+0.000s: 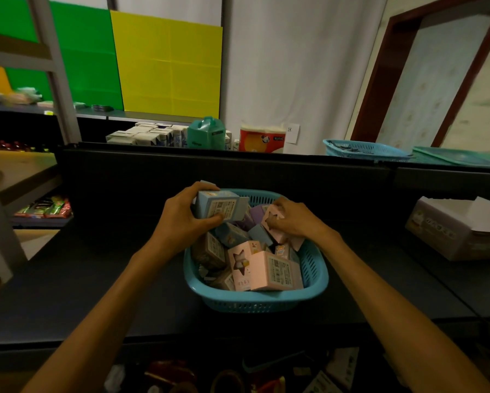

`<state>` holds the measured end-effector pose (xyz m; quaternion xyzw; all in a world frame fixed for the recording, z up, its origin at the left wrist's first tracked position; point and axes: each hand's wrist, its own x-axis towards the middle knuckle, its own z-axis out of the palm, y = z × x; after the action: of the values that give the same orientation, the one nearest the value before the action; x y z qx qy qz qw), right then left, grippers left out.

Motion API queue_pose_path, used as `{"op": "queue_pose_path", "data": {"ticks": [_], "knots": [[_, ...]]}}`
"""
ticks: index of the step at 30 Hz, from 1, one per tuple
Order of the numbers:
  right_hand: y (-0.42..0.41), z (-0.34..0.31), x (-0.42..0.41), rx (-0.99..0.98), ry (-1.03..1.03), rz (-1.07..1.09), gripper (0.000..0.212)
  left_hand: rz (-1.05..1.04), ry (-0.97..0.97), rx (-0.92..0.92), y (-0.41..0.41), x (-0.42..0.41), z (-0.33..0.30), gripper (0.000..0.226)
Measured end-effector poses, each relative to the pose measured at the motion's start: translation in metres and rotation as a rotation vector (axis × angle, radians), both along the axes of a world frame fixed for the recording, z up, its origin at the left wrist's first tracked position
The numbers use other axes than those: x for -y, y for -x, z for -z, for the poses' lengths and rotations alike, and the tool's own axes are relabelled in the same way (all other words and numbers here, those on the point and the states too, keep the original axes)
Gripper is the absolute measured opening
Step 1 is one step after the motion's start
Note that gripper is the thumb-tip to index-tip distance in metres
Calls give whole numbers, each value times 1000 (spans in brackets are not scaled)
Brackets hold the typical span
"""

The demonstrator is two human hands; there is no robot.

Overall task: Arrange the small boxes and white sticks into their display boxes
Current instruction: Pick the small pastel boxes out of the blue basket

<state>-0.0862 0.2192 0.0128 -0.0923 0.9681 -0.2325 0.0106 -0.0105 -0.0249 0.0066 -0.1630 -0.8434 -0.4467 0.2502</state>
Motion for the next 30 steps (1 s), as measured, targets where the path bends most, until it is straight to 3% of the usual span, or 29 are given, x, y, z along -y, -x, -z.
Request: {"op": "queue_pose_path", "data": {"ticks": [8,11,21,30], "knots": [[-28,-22,-33,-375,525,-29,41,-35,41,-97,-14,-20,-23,56],[-41,-34,-69,-431,652,-27,40,-20,13,-160,-23,-44,-43,56],[-51,-5,-248,-320,702,127,43,176,56,-196,-22,-210,-59,55],[-15,32,-381,-151,806,121,32,125,172,-61,34,-358,5,55]]}}
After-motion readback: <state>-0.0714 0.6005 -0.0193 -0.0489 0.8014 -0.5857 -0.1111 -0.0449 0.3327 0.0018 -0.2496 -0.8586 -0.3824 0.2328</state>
